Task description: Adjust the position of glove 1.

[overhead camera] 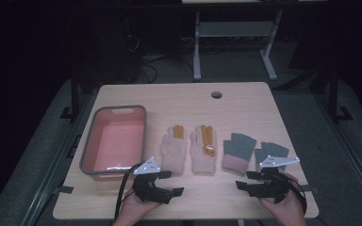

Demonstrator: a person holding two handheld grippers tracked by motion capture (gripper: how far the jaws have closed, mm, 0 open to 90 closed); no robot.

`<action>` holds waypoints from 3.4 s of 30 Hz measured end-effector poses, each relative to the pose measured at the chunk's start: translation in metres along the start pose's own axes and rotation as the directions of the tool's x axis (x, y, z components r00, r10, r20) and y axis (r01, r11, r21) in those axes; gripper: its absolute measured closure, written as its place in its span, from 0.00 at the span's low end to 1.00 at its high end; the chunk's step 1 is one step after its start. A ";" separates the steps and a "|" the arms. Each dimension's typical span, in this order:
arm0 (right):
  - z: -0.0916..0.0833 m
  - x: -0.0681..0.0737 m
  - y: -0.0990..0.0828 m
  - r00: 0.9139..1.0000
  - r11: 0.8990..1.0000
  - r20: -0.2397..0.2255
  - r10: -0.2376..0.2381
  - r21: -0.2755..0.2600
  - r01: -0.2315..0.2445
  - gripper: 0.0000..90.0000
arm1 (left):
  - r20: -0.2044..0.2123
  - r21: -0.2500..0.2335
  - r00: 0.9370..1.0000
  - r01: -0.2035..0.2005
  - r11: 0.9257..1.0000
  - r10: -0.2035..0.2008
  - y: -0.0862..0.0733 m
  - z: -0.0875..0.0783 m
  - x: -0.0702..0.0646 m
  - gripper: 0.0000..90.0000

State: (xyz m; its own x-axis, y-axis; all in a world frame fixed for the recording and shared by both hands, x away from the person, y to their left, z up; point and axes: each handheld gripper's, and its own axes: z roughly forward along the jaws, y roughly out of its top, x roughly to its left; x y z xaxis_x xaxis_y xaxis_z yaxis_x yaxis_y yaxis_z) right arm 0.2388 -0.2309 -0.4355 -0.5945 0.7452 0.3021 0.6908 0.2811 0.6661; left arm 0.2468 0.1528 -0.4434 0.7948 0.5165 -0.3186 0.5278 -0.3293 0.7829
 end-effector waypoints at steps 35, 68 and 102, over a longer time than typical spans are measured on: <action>0.038 0.011 0.086 0.993 0.985 -0.069 -0.097 0.137 0.106 0.34 | 0.000 0.000 1.000 -0.013 1.000 0.013 -0.002 -0.002 0.007 0.21; 0.113 0.010 0.141 0.978 0.936 -0.020 -0.209 0.285 0.206 0.39 | 0.001 -0.013 1.000 -0.011 1.000 0.011 -0.002 -0.002 0.003 0.21; 0.130 0.013 0.143 0.971 0.916 0.079 -0.227 0.355 0.185 0.69 | -0.005 -0.019 1.000 -0.014 1.000 0.014 -0.002 -0.003 0.003 0.21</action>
State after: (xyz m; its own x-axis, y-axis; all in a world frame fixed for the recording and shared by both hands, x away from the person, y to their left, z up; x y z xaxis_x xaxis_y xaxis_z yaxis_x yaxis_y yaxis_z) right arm 0.3837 -0.1024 -0.4248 -0.7014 0.7072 0.0885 0.6691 0.6105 0.4238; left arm 0.2469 0.1575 -0.4441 0.8005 0.5160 -0.3047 0.5107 -0.3215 0.7974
